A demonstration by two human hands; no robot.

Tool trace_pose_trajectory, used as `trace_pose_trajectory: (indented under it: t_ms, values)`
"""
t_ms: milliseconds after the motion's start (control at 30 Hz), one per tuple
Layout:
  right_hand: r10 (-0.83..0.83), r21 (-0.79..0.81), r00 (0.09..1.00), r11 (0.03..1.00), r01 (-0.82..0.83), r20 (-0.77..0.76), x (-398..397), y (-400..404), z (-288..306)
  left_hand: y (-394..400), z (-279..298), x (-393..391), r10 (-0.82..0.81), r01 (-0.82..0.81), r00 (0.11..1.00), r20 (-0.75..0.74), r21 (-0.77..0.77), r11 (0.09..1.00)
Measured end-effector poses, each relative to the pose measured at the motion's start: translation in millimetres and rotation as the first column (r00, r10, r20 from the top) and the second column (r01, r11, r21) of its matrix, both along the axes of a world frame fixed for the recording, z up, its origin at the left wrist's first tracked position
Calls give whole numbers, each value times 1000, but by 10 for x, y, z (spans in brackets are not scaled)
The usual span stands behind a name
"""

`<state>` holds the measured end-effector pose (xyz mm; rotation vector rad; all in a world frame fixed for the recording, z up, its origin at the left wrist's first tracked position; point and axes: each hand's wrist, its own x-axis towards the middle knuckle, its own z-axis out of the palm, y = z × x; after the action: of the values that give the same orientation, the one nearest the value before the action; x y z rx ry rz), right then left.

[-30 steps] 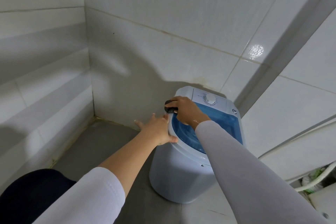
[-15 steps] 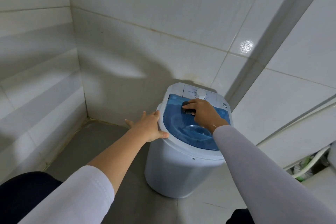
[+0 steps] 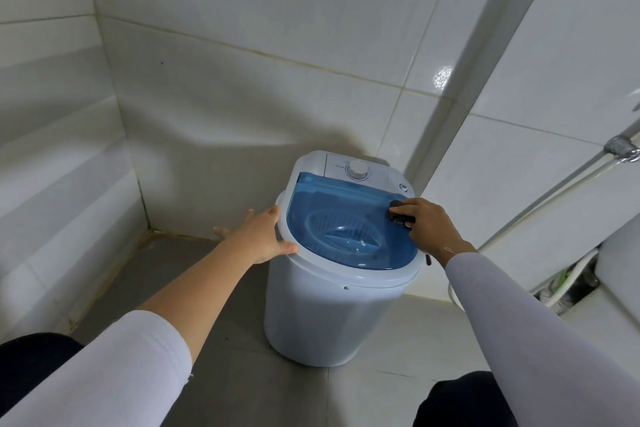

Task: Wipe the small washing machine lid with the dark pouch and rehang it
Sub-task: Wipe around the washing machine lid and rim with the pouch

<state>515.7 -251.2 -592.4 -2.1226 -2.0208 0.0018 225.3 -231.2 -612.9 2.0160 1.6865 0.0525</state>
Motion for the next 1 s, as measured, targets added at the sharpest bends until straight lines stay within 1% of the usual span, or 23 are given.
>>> trace_pose_trajectory:
  t_ms: [167, 300, 367, 467, 567, 633, 733, 867, 1000]
  values:
    - [-63, 4, 997, 998, 63, -38, 51, -54, -26, -85, -29, 4, 49, -50, 997, 52, 23, 998]
    - [-69, -36, 997, 997, 70, 23, -33, -4, 136, -168, -90, 5, 74, -80, 989, 132, 42, 996]
    - [-15, -11, 1000, 1000, 16, 15, -223, 65, 263, -214, -96, 9, 78, -85, 984, 161, 36, 996]
    - [110, 43, 994, 993, -109, -9, -665, 204, 405, -269, -100, 29, 88, -97, 976, 200, 34, 995]
    - [239, 26, 971, 971, -238, -25, -1141, 322, 409, -298, -100, 38, 113, -124, 966, 233, 34, 992]
    - [306, -3, 952, 952, -306, -7, -1393, 377, 354, -295, -103, 36, 126, -136, 963, 240, 28, 990]
    - [344, -43, 939, 938, -344, 14, -1640, 447, 252, -255, -141, 33, 137, -147, 960, 243, 25, 989]
    - [394, -96, 918, 917, -388, 53, -1771, 500, 61, -233, -187, 40, 128, -143, 961, 244, 45, 989]
    - [385, -54, 921, 923, -382, 54, -1723, 478, -39, -235, -160, 46, 130, -144, 964, 233, 45, 989]
